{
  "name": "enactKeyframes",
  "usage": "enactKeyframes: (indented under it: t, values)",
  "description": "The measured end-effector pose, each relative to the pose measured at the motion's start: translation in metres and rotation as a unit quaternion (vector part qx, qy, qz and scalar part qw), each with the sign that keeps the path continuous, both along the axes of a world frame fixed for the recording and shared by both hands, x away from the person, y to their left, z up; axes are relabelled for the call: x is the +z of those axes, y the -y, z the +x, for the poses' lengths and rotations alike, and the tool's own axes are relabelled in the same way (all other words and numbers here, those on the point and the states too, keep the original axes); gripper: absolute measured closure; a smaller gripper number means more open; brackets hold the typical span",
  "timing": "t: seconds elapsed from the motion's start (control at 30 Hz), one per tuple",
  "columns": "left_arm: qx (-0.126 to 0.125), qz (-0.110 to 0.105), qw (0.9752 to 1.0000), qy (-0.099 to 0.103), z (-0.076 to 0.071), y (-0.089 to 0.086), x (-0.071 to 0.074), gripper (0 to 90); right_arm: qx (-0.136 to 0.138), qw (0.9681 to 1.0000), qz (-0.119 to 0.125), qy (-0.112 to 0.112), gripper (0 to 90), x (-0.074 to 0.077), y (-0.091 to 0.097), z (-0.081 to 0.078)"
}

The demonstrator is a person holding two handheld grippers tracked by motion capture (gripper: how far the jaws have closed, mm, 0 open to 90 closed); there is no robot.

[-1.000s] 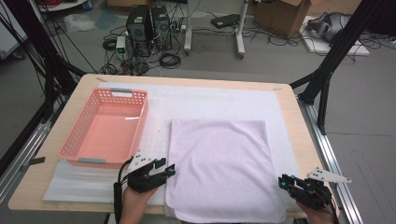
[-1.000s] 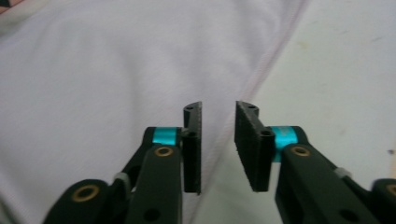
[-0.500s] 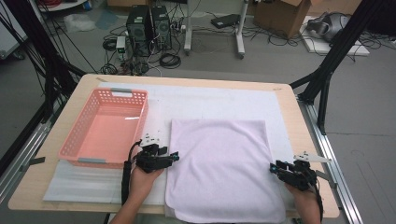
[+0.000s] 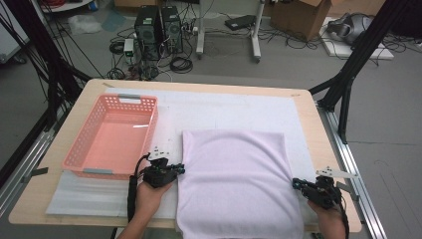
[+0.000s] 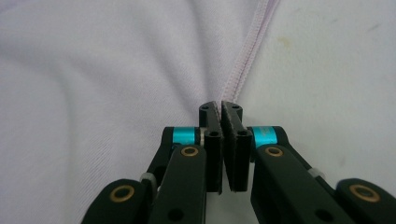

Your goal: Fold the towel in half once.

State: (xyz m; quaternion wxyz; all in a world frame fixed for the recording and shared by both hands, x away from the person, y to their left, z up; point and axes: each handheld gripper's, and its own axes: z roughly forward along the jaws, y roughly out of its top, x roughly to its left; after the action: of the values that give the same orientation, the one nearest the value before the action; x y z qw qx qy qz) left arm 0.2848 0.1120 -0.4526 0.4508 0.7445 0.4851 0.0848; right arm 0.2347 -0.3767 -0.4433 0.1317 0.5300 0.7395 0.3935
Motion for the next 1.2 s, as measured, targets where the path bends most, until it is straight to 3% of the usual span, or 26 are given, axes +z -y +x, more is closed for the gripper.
enactKeyframes:
  t: [0.17, 0.23, 0.27, 0.3, 0.37, 0.4, 0.47, 0.5, 0.53, 0.6, 0.8, 0.9, 1.0, 1.1, 1.2]
  values:
    - [-0.01, 0.008, 0.9998, 0.017, -0.006, 0.005, 0.003, 84.4, 0.007, 0.9999, -0.005, -0.007, 87.8, 0.004, 0.004, -0.018]
    - [-0.012, 0.005, 0.9993, 0.036, 0.001, 0.005, 0.006, 67.8, 0.009, 0.9999, -0.007, -0.001, 84.5, 0.004, 0.004, -0.019]
    - [-0.009, 0.003, 0.9992, 0.04, 0.006, 0.005, 0.007, 61.6, 0.009, 0.9999, -0.004, 0.007, 78.6, 0.005, 0.004, -0.018]
    - [-0.007, 0.003, 0.9986, 0.053, 0.011, 0.006, 0.009, 58.4, 0.006, 0.9998, -0.004, 0.019, 69.1, 0.007, 0.004, -0.015]
    - [-0.003, -0.002, 0.9973, 0.074, 0.022, 0.009, 0.011, 51.6, 0.002, 0.9993, 0.002, 0.038, 63.6, 0.011, 0.006, -0.007]
    - [-0.007, -0.006, 0.9973, 0.073, 0.029, 0.01, 0.013, 51.5, 0.004, 0.9988, 0.002, 0.049, 60.5, 0.013, 0.006, -0.002]
    - [-0.006, -0.007, 0.9955, 0.094, 0.041, 0.014, 0.014, 51.2, 0.008, 0.9981, -0.006, 0.061, 57.7, 0.016, 0.006, 0.008]
    - [-0.011, 0.006, 0.9946, 0.103, 0.047, 0.016, 0.015, 52.1, 0.013, 0.9977, -0.007, 0.066, 56.0, 0.017, 0.006, 0.014]
    - [-0.011, 0.016, 0.9943, 0.105, 0.054, 0.018, 0.017, 53.0, 0.014, 0.9974, -0.003, 0.07, 54.7, 0.017, 0.007, 0.02]
    - [-0.009, 0.014, 0.9937, 0.11, 0.065, 0.02, 0.018, 54.8, 0.018, 0.9973, 0.002, 0.071, 54.7, 0.016, 0.007, 0.033]
    - [0.022, 0.024, 0.9955, 0.089, 0.096, 0.024, 0.016, 55.1, 0.038, 0.9971, -0.001, 0.066, 55.4, 0.014, 0.001, 0.068]
    - [0.06, 0.038, 0.993, 0.094, 0.103, 0.022, 0.011, 55.7, 0.04, 0.9969, -0.008, 0.067, 54.8, 0.016, 0.0, 0.084]
    - [0.067, 0.037, 0.9953, 0.06, 0.111, 0.023, 0.0, 55.1, 0.034, 0.9975, -0.008, 0.061, 53.1, 0.017, 0.0, 0.101]
    - [0.06, 0.044, 0.9966, 0.036, 0.117, 0.026, 0.0, 51.1, 0.028, 0.9984, -0.018, 0.046, 49.2, 0.016, -0.002, 0.12]
    - [0.052, 0.063, 0.9956, 0.045, 0.119, 0.031, 0.001, 50.9, 0.02, 0.9985, -0.028, 0.044, 46.0, 0.013, -0.003, 0.137]
